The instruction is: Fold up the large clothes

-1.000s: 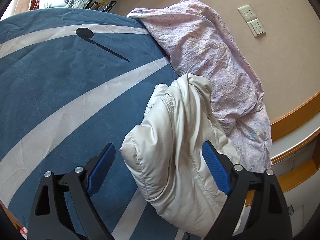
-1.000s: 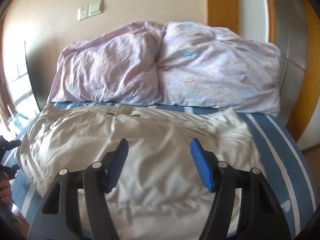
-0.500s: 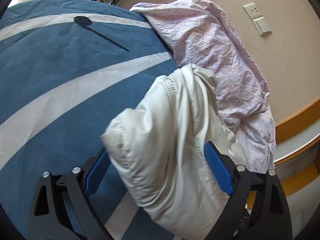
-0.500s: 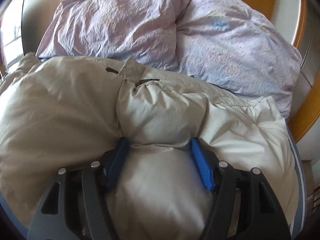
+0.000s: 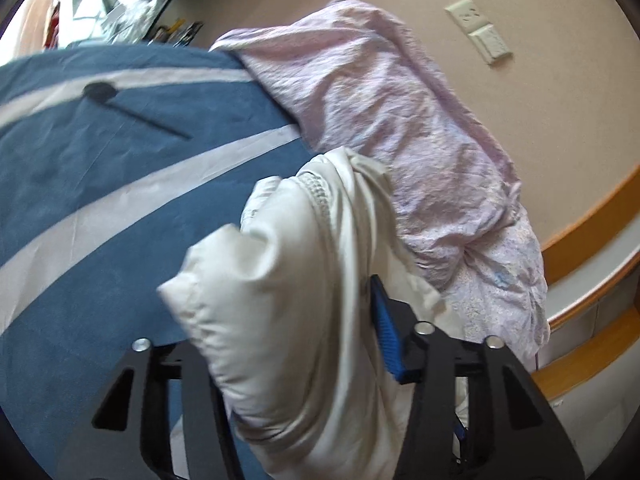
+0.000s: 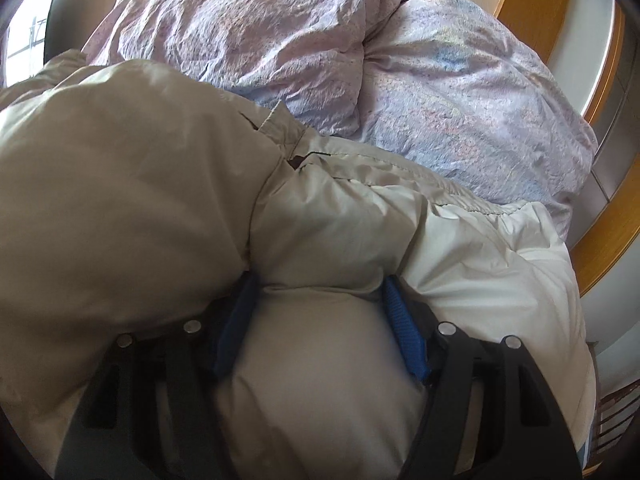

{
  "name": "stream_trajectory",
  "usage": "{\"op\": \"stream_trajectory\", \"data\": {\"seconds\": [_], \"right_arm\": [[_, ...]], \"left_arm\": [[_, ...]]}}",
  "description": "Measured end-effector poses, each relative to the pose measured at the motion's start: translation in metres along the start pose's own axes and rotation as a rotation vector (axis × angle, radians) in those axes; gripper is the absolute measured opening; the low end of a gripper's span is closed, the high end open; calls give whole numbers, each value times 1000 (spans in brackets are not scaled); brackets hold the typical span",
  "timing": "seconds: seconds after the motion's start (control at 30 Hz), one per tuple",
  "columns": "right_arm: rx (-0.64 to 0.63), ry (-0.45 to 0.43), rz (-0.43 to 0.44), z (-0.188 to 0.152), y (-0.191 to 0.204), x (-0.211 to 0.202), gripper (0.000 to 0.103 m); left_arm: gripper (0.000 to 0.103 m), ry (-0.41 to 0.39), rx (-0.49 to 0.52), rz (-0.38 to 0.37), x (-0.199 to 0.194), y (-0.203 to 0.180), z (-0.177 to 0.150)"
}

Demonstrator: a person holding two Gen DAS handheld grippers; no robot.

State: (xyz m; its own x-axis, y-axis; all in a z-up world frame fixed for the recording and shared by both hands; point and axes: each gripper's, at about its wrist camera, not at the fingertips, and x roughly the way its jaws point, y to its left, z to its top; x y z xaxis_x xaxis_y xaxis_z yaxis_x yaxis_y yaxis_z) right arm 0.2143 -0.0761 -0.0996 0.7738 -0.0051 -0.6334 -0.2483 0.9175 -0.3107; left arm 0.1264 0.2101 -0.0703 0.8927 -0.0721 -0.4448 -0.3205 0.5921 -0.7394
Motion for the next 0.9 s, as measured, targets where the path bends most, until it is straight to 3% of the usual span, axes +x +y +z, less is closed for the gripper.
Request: {"op": "stream_trajectory", "data": {"seconds": [0.1, 0.37, 0.6, 0.7, 0.77, 0.9], "right_arm": [[-5, -4, -3, -1, 0, 0, 65], [-4, -12, -4, -2, -2, 0, 65], [11, -16, -2, 0, -7, 1, 64], [18, -5, 23, 3, -21, -2, 65], [7, -5, 27, 4, -33, -10, 71], [0, -72, 16, -4, -63, -39, 78]], "left_arm": [[37, -25, 70, -56, -9, -26, 1], [35, -73, 307, -276, -30, -122, -17], [35, -36, 448, -483, -33, -183, -54], [35, -45, 484, -507, -36, -203, -67], [35, -43, 488, -525, -38, -210, -69], [35, -46, 518, -547, -42, -218, -76]]}}
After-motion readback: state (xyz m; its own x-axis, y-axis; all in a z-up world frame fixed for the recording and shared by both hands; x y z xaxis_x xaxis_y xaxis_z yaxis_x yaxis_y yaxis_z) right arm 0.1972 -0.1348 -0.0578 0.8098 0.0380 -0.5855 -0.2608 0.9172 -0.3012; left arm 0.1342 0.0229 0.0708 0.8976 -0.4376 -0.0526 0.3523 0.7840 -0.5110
